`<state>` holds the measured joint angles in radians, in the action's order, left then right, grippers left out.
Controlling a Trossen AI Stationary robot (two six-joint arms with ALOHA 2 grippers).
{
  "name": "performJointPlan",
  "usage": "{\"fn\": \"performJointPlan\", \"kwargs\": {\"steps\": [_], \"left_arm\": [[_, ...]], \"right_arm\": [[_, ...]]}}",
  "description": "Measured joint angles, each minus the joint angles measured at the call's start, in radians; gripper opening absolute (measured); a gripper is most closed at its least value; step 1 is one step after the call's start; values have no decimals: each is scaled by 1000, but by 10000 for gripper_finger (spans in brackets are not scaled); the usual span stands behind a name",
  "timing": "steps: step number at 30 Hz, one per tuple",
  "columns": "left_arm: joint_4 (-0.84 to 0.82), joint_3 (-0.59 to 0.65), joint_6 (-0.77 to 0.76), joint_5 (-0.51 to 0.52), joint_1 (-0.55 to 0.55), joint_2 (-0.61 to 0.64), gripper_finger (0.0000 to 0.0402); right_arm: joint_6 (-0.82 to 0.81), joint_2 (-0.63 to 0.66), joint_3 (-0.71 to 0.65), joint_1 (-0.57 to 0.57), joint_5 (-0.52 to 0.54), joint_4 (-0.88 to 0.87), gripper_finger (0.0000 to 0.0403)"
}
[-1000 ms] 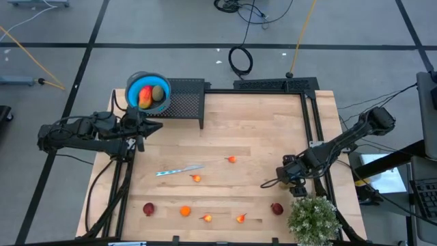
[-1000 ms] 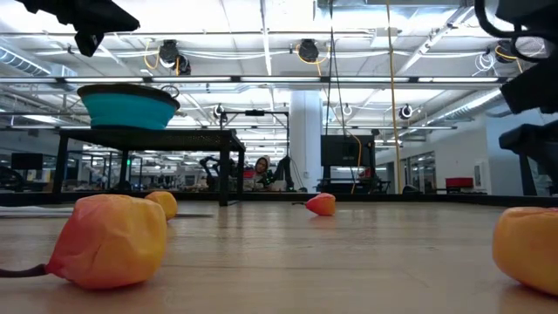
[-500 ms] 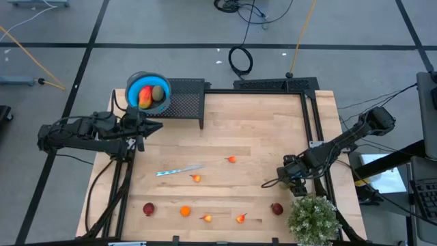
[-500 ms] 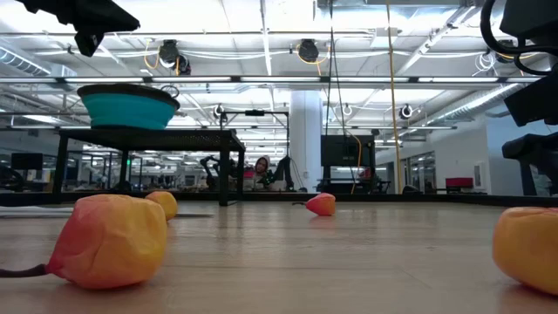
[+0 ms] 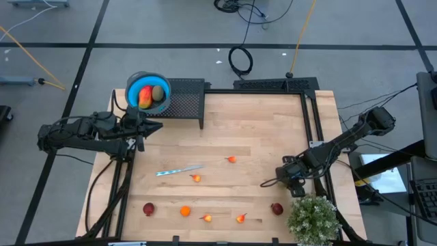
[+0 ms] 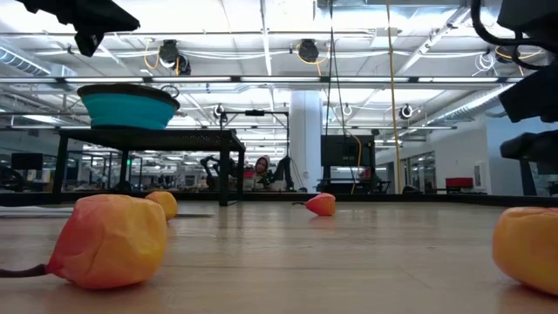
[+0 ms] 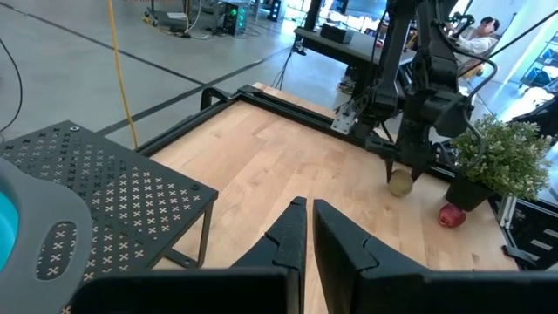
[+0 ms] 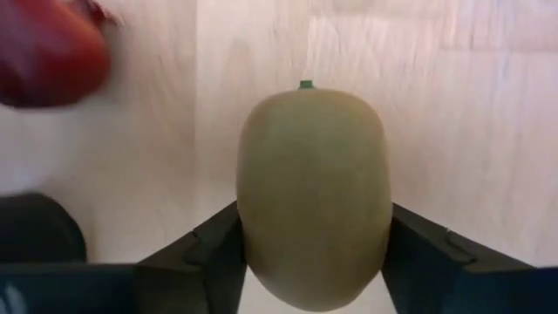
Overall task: Pick & Place Fruit
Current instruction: Put the kiwi into the blue strainer bowl on the shelf
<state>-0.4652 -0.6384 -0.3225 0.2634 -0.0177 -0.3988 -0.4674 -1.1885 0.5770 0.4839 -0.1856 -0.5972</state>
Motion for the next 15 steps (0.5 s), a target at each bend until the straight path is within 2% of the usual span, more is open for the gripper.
{"fn": "performJointPlan", "kwargs": {"steps": [7, 15], "left_arm": [[0, 0, 0, 0, 0, 0, 21], [0, 0, 1, 0, 0, 0, 21]], "right_arm": [[-21, 1, 44, -6, 2, 56, 189], [-16, 2, 120, -99, 6, 92, 194]]}}
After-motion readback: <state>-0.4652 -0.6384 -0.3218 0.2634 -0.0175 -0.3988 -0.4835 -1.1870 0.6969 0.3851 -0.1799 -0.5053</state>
